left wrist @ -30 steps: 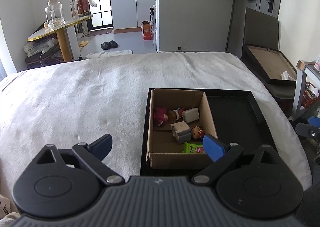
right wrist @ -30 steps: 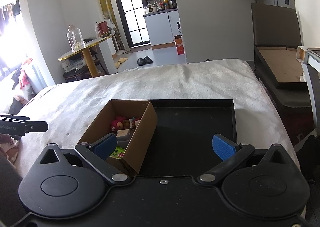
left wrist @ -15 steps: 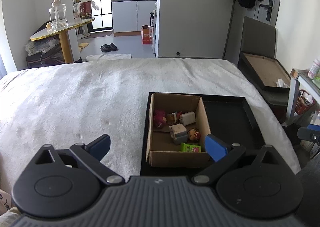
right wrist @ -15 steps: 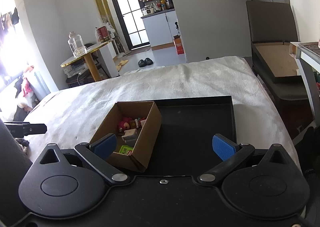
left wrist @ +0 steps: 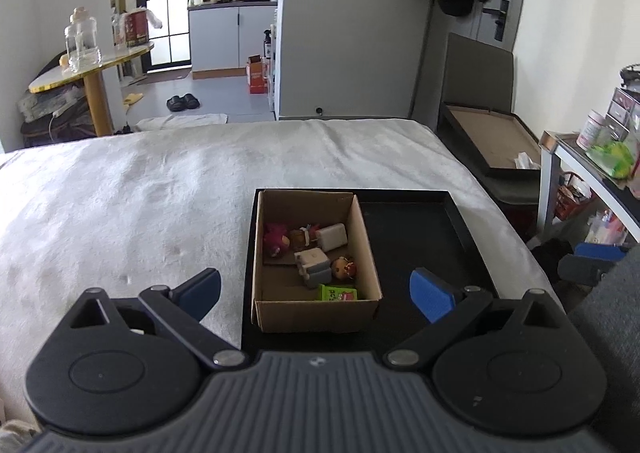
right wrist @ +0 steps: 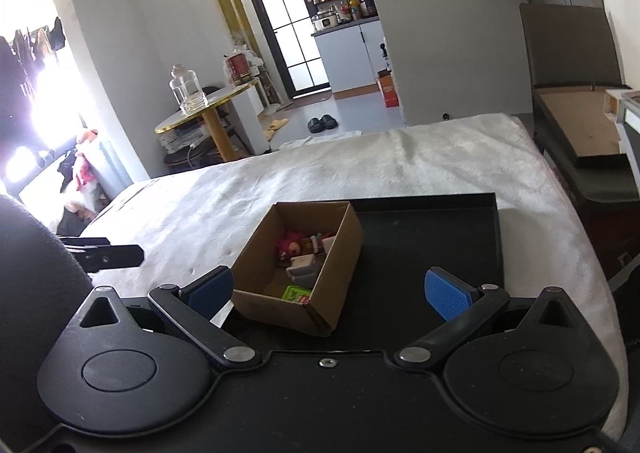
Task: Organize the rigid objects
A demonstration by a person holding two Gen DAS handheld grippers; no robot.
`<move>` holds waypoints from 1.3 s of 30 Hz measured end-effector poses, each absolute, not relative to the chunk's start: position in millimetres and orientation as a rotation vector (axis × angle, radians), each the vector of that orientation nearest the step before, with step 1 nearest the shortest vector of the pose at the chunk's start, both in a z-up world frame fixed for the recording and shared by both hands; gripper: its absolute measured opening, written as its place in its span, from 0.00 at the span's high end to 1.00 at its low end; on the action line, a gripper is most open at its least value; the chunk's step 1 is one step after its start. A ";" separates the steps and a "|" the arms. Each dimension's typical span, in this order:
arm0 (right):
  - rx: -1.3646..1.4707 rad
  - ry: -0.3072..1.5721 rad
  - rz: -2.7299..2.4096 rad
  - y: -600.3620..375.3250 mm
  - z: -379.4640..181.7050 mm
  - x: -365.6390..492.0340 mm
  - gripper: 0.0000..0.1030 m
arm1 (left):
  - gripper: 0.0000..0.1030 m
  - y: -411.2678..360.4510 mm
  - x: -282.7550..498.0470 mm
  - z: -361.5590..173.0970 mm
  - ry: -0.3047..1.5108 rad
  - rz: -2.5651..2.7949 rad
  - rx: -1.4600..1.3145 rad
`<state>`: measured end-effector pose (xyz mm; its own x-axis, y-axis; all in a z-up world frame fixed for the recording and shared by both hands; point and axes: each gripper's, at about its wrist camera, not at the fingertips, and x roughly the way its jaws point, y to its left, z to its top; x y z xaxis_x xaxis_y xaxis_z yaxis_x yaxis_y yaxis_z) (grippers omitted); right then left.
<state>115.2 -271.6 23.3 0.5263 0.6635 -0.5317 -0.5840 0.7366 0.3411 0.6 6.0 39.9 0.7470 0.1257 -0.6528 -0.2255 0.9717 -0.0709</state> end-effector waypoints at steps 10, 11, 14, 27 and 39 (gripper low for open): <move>0.121 0.732 0.770 -266.9 24.9 113.4 0.00 | 0.03 7.8 0.4 30.8 0.727 0.182 -0.211; 0.117 0.734 0.770 -266.8 25.5 113.4 0.00 | 0.03 7.9 0.5 30.4 0.730 0.181 -0.215; 0.108 0.742 0.769 -265.5 26.1 114.1 0.00 | 0.03 7.1 2.6 30.4 0.737 0.185 -0.216; 0.107 0.772 0.746 -263.9 24.7 114.7 0.00 | 0.03 5.5 12.0 26.8 0.770 0.168 -0.227; 0.103 0.775 0.737 -265.5 25.9 113.8 0.00 | 0.03 1.3 18.9 24.0 0.795 0.167 -0.203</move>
